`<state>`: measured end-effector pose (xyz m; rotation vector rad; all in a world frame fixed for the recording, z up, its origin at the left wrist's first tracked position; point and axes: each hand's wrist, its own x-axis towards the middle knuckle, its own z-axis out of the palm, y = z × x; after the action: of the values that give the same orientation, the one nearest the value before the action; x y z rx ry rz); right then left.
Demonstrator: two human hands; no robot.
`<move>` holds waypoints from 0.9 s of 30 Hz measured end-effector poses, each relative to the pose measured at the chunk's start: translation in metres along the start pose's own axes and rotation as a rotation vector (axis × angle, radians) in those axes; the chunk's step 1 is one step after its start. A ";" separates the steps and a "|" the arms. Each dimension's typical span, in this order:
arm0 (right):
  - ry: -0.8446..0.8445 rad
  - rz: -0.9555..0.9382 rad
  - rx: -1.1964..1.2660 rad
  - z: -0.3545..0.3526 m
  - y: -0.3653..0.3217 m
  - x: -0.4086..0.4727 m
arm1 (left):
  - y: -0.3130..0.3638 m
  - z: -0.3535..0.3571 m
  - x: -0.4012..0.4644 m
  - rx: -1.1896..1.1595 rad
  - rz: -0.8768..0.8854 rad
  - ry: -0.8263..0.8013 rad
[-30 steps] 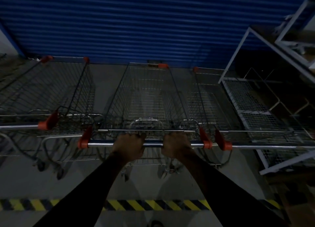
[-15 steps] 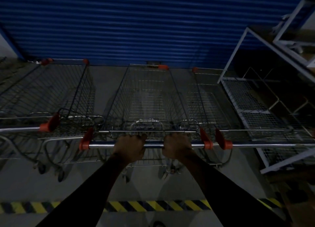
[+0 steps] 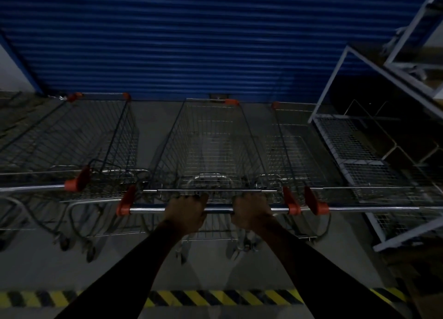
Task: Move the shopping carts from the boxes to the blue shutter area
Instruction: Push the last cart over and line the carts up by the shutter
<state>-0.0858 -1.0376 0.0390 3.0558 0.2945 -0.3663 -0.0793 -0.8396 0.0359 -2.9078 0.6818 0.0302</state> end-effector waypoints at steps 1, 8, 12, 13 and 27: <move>-0.001 0.002 0.000 0.001 0.000 0.000 | 0.001 -0.001 0.000 -0.010 -0.003 -0.013; 0.002 0.002 -0.017 0.004 0.000 0.001 | -0.002 -0.004 -0.001 -0.039 0.009 -0.061; 0.033 -0.026 0.021 0.005 0.002 0.001 | -0.003 0.001 -0.002 -0.095 -0.006 -0.041; 0.033 -0.044 0.046 0.004 0.003 0.000 | -0.004 0.002 -0.004 -0.101 0.000 -0.008; 0.366 -0.208 0.275 -0.036 -0.062 0.013 | -0.043 -0.020 -0.031 -0.169 -0.040 0.436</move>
<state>-0.0777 -0.9718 0.0691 3.3594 0.6295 0.1679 -0.0883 -0.7908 0.0632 -3.1173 0.7101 -0.5944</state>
